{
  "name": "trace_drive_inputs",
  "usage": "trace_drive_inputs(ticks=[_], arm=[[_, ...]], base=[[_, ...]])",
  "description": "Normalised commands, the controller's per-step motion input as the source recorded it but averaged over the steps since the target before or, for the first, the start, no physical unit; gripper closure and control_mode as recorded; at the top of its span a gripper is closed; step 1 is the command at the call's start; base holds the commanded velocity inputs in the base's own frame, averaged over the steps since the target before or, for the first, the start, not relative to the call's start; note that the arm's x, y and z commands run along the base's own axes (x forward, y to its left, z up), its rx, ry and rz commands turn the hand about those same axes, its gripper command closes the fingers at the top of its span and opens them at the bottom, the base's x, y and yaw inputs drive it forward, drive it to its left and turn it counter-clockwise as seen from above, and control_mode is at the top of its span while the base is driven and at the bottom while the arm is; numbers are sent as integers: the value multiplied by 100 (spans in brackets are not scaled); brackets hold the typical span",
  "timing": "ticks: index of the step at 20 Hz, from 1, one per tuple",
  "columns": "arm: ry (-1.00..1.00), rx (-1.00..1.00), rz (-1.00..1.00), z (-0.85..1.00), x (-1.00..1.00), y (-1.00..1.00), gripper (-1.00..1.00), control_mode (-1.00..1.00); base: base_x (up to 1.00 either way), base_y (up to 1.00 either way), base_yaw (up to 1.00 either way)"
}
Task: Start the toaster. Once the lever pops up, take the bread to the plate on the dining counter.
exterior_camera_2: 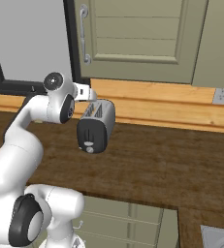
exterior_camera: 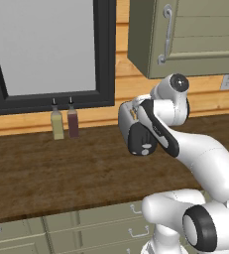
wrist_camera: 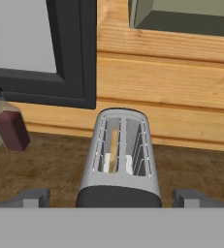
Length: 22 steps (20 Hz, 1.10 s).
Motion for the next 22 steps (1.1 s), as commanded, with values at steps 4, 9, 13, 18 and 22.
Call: trace_drive_inputs(ticks=[4, 9, 13, 18, 22], arm=[[0, 0, 0, 0, 0, 0, -100, -100], [0, 0, 0, 0, 0, 0, -100, -100], [0, 0, 0, 0, 0, 0, -100, -100], [0, 0, 0, 0, 0, 0, -100, -100], [0, 0, 0, 0, 0, 0, -100, -100]], base=[[0, 0, 0], [0, 0, 0], [0, 0, 0], [0, 0, 0], [0, 0, 0]])
